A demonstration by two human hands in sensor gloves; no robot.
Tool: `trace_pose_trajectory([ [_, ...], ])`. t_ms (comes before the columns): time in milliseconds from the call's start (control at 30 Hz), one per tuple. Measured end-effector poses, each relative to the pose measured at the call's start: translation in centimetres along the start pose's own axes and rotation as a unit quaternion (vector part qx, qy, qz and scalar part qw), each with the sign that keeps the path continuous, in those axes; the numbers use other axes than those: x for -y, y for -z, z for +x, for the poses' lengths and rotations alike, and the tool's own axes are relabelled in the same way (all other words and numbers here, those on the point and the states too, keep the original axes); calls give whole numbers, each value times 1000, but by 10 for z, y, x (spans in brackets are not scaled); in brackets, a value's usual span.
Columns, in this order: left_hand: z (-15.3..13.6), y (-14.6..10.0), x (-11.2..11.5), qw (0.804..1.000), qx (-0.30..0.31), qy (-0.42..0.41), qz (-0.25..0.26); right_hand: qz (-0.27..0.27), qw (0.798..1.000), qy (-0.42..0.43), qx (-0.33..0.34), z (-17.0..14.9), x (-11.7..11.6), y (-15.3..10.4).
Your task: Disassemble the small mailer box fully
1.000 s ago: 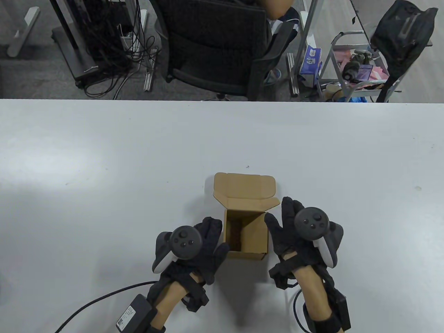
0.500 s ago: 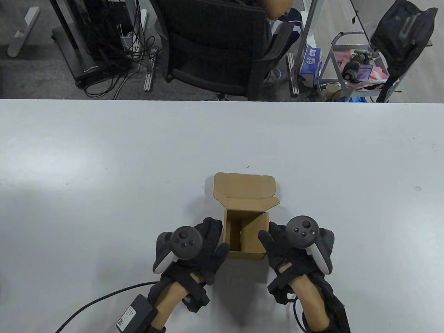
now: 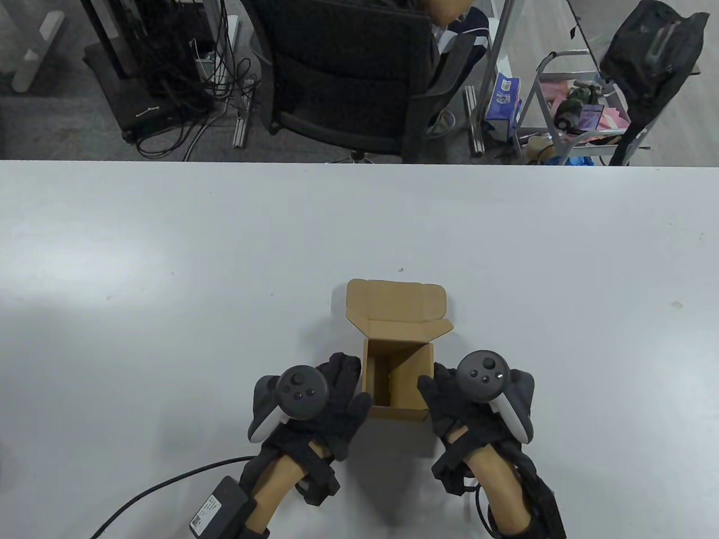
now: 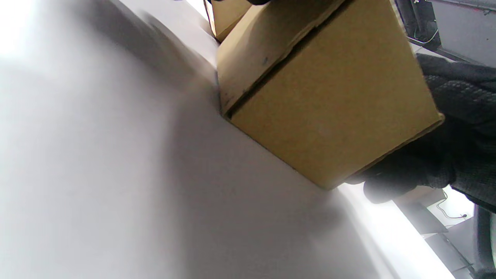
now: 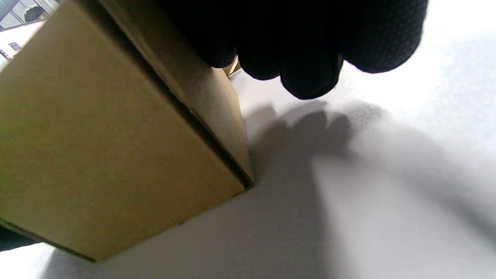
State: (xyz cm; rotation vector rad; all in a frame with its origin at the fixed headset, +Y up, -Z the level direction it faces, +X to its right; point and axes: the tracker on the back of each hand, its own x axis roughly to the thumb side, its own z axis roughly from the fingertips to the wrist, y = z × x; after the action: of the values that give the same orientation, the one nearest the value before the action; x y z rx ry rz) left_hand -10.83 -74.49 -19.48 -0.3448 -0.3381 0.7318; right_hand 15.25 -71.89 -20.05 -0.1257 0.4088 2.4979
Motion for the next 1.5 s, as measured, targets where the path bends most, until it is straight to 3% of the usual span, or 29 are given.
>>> trace_pose_trajectory([
  [400,6,8,-3,998,-36,-44,25,0,1000,4,1,0,-3,-1],
  [567,12,23,-1,996,-76,-5,37,11,1000,20,1,-3,-2,1],
  [900,10,23,5,996,-73,-6,43,61,997,57,6,-10,2,5],
  [1100,9,22,5,997,-70,-6,44,100,991,87,-26,-25,11,8],
  [1267,10,22,6,997,-70,-7,45,56,994,80,-56,-34,26,3],
  [1400,9,21,6,997,-70,-4,44,-61,994,83,27,-15,41,-10],
  [1500,9,21,6,997,-71,-2,44,-28,986,11,166,14,30,-19],
])
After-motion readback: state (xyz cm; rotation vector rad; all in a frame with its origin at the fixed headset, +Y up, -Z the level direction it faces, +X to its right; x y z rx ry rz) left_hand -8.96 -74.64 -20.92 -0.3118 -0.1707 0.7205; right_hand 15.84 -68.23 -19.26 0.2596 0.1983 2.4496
